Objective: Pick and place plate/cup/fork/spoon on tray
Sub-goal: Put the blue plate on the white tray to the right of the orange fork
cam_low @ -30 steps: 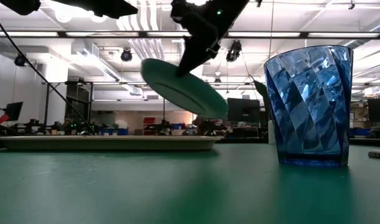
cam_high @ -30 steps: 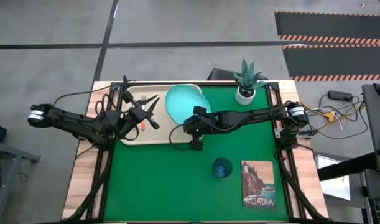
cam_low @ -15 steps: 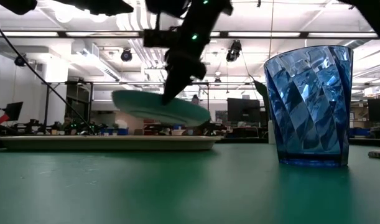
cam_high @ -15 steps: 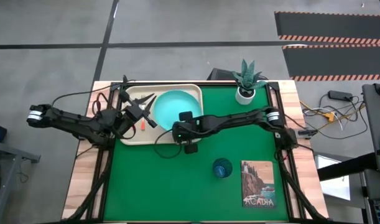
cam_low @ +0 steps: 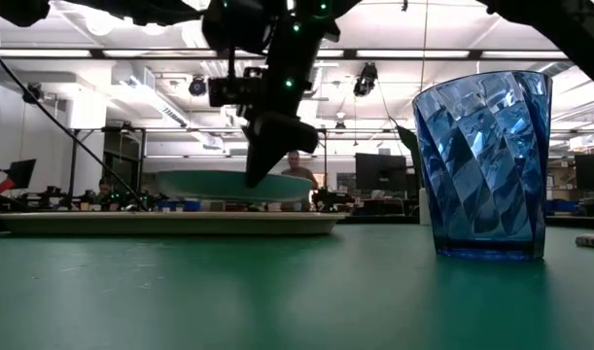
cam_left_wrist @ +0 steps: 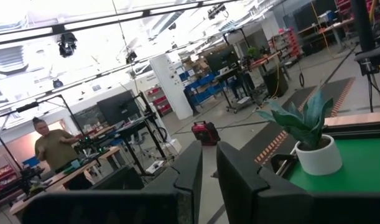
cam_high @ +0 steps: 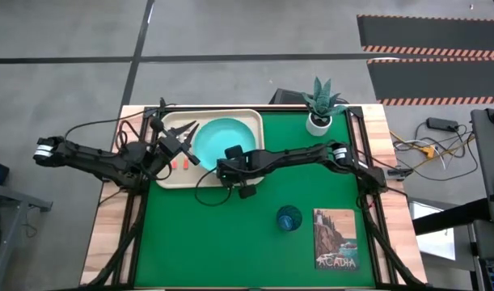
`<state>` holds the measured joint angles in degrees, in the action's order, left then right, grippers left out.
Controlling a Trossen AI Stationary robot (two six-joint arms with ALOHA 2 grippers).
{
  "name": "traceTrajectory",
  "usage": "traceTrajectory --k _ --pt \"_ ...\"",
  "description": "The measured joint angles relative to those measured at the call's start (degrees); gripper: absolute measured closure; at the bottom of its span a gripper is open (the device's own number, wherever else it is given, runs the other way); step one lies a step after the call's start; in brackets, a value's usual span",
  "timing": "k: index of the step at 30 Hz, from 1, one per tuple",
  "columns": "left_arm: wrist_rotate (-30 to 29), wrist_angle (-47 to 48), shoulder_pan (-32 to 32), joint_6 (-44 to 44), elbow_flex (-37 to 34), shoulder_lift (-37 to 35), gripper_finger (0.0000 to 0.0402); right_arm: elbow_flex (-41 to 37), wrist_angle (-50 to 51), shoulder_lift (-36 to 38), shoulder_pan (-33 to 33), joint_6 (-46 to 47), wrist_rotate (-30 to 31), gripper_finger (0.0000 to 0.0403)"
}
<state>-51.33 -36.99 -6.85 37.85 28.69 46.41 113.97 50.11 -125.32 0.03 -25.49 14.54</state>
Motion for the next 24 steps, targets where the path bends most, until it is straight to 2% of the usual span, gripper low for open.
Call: traceTrajectory --k 12,24 --pt "0.04 -0.16 0.0 -0.02 0.03 0.42 0.0368 -2.3 -0.28 -0.07 -0.82 0.52 -4.16 0.0394" --pt "0.07 -0.15 0.0 -0.02 0.08 0.44 0.0368 -6.27 -3.71 -0.07 -0.82 0.77 -4.06 0.0394"
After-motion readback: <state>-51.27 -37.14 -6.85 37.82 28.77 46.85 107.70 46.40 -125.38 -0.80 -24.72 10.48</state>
